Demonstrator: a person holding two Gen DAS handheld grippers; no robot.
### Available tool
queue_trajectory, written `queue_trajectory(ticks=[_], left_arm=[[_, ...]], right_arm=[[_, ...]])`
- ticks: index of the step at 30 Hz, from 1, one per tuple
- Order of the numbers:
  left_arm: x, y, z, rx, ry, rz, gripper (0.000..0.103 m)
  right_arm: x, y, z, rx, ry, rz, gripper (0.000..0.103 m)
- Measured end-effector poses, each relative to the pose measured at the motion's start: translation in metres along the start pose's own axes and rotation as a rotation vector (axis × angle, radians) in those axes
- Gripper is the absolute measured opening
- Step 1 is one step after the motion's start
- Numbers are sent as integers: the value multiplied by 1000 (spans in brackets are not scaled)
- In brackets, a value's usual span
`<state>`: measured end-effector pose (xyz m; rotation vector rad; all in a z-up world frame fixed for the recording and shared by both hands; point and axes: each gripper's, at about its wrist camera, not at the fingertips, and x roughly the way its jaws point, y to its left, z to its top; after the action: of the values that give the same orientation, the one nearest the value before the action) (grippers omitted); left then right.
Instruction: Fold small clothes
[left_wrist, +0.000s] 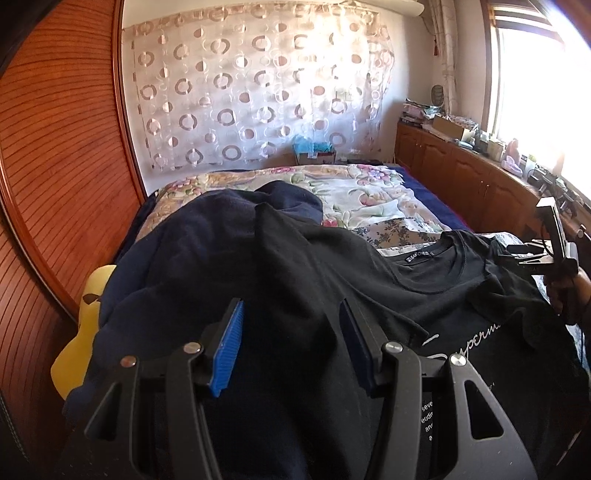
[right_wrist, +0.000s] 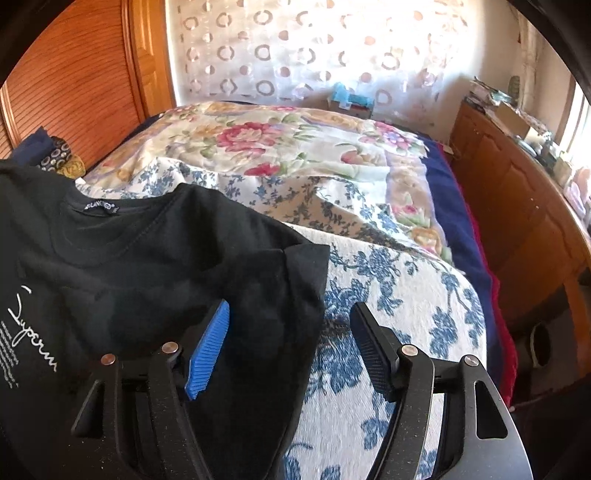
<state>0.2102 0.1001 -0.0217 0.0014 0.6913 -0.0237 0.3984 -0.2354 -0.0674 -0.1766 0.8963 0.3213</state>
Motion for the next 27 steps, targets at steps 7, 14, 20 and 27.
queue_trajectory(ticks=[7,14,20,27], left_arm=[[9,5,8,21,28,18,52],[15,10,18,5,31,-50,43],[16,10,32,29,16,-77,8],[-8,-12,32,86,-58,-106,1]], right_arm=[[1,-1,-2,6,-3,6,70],[1,-1,-3,4,-4,3,71],[1,-1,-3,5,-4,4,71],[1,1,-3,-11,-8,59,51]])
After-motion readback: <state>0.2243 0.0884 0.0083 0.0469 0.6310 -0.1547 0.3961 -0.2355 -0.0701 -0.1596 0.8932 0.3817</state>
